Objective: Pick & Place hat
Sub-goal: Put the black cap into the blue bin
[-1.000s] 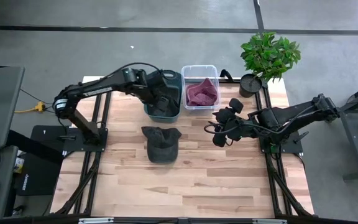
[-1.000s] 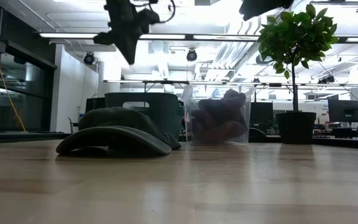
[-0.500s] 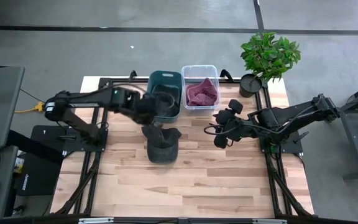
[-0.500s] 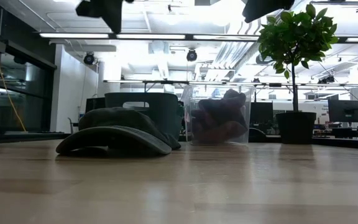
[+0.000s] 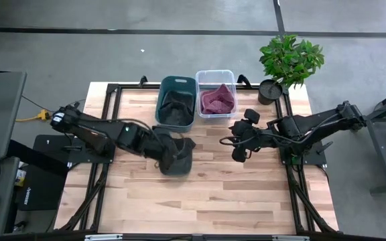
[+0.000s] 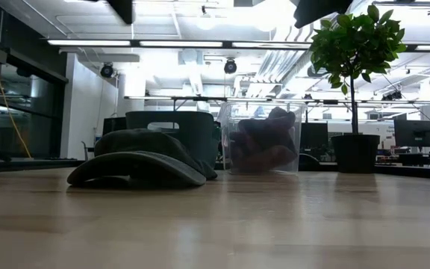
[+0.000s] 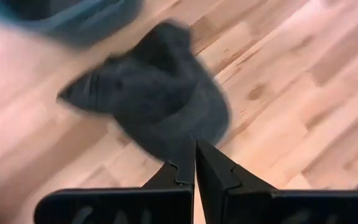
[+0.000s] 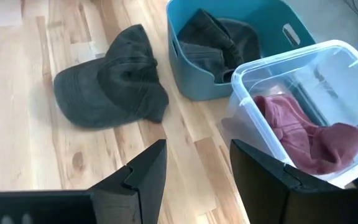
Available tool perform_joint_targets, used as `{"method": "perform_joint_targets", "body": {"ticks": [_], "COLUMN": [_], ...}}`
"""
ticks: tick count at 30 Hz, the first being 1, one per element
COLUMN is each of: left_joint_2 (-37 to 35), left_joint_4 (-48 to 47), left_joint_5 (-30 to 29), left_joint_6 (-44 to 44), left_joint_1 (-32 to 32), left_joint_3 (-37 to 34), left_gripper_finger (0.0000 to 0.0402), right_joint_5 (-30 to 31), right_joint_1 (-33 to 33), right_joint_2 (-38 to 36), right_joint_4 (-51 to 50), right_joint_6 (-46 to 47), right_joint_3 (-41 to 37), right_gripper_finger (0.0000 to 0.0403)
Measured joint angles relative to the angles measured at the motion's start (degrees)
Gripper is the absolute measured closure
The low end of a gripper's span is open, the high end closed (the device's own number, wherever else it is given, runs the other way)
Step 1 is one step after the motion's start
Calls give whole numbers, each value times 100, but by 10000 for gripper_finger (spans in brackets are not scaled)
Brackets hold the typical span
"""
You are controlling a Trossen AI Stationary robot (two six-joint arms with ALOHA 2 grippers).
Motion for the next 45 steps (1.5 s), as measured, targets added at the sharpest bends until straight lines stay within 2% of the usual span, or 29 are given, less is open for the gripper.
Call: {"method": "perform_joint_targets", "body": {"ticks": [6,12,14,25,32,35,39,45], "left_joint_2": [-47,-609,-877,-2865,-3552,-3560,-3525,-3470], "left_joint_4": [18,193,640,2676,3887,4705,5290,5280], "left_joint_5": [-156,-290,-360,-4,155,438,735,403], "left_joint_6": [-1470,-2259,-2380,-2554,-1721,-1185,-471,-55], "left_joint_1": [-51,-56,-9,450,918,1138,1378,1573], "left_joint_3": [-1089,-2241,-2641,-5002,-5868,-6124,-6357,-6397], "left_gripper_finger": [402,402,402,400,397,374,307,188], "right_joint_5": [-69,-232,-236,-210,-149,-134,-125,-159], "right_joint_1": [5,5,5,5,1,1,1,1], "right_joint_2": [0,0,0,0,0,0,0,0], "right_joint_4": [-220,-276,-286,-280,-257,-234,-220,-198], "right_joint_6": [208,260,261,203,200,252,358,499], "right_joint_3": [-4,-7,-7,-7,-7,-7,-7,-6], "right_gripper_finger": [231,231,231,231,231,231,231,231]}}
